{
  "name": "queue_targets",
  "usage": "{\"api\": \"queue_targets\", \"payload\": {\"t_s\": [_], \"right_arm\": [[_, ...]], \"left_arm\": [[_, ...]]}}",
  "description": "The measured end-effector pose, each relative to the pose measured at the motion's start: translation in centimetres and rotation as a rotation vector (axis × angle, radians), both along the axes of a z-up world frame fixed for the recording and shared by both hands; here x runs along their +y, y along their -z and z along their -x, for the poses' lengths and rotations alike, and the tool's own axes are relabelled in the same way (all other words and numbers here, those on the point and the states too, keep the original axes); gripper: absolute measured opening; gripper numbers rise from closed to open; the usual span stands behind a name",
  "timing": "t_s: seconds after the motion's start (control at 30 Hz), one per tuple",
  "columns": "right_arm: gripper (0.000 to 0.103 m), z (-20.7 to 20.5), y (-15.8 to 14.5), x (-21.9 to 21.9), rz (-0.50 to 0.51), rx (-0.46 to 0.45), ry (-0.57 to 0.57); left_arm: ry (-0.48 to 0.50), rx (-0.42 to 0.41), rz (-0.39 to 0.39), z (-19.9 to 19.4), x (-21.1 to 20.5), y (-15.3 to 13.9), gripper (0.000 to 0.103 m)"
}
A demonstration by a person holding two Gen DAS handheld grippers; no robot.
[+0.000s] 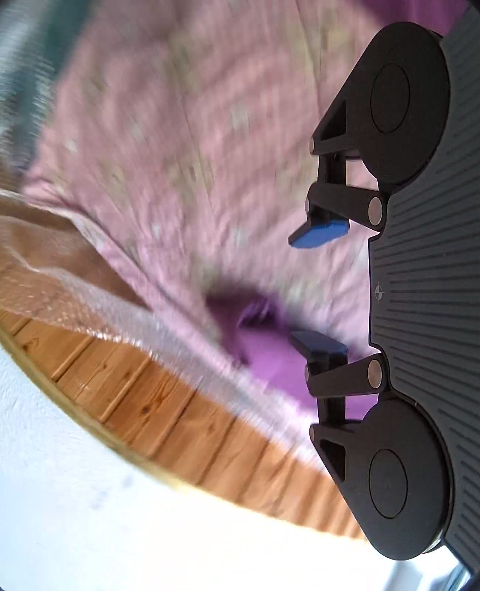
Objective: Fold clothes
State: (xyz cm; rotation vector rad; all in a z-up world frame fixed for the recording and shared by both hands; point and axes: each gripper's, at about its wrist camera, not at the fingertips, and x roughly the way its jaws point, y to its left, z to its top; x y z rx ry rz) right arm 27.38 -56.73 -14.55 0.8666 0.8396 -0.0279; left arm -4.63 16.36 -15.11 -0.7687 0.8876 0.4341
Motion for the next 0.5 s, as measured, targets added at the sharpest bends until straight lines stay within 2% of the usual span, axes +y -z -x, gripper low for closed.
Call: {"api": "queue_targets", "payload": {"t_s": [0.13,0.17,0.2,0.27,0.3,0.33,0.43,0.5], "right_arm": [[0.062,-8.1,4.8,2.2,-0.247,0.020,0.031],[0.062,-10.1,6.3,2.7,-0.266,0.052,0.028],[0.061,-11.0,6.5,3.1,-0.227,0.053,0.035],[0.039,-12.7,6.7,3.9,-0.141,0.051,0.049],[0.010,-13.6,6.8,4.3,-0.098,0.050,0.057],[0.006,-14.4,6.9,4.7,-0.056,0.048,0.064],[0.003,-9.9,2.2,9.9,0.219,-0.096,-0.076],[0.003,-6.7,-1.1,13.4,0.404,-0.195,-0.172]], "left_arm": [[0.009,0.017,-0.019,-1.4,-1.7,-0.6,0.044],[0.010,0.020,-0.021,-1.8,-2.0,-0.7,0.044],[0.011,0.024,-0.023,-2.1,-2.4,-0.8,0.044],[0.012,0.031,-0.027,-2.8,-3.1,-1.0,0.044],[0.013,0.034,-0.029,-3.1,-3.5,-1.1,0.044],[0.013,0.038,-0.031,-3.4,-3.8,-1.2,0.044],[0.019,0.043,-0.037,-4.8,-4.8,-1.4,0.044],[0.037,0.026,-0.026,-7.4,-5.3,-1.3,0.044]]}}
